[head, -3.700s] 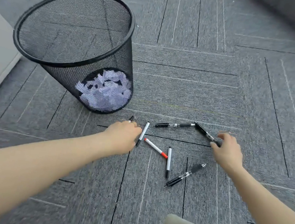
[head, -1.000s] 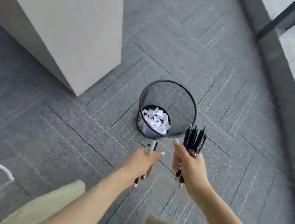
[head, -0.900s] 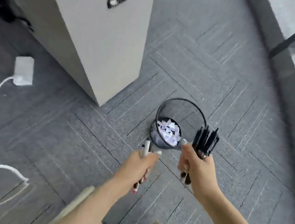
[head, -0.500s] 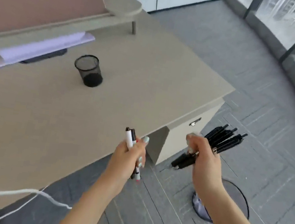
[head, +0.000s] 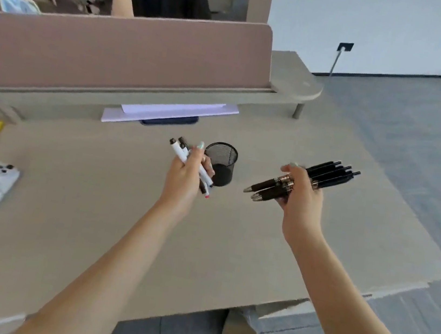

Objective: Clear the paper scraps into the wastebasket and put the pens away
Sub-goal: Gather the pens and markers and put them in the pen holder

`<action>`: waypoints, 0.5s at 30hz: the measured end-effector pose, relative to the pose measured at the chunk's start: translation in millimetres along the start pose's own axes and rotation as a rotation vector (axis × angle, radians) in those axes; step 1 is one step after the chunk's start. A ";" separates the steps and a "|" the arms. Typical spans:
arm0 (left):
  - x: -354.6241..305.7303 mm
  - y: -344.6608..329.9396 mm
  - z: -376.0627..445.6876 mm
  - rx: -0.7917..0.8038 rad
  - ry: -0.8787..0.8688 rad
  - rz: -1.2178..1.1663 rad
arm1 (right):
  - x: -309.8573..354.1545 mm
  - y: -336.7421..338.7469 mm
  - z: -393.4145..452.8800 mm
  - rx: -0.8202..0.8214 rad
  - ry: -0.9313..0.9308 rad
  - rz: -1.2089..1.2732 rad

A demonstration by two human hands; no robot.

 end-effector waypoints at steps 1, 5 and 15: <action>-5.9 -4.1 16.5 -0.021 -0.014 -0.024 | -4.1 -4.7 16.4 0.007 0.004 0.000; -13.5 -24.5 73.8 -0.071 0.006 -0.023 | -18.7 -19.6 69.8 0.016 0.001 -0.046; 29.3 -61.4 181.9 -0.143 0.030 0.377 | -61.0 -46.6 135.4 0.121 0.081 -0.327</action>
Point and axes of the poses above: each hand's wrist, its own z-axis towards the middle knuckle, its own y-axis out of the back of the hand, x = y × z, the point moved 1 cm from there along z, towards the middle knuckle, and after that the axes turned 15 degrees about y, right-handed, at the moved point
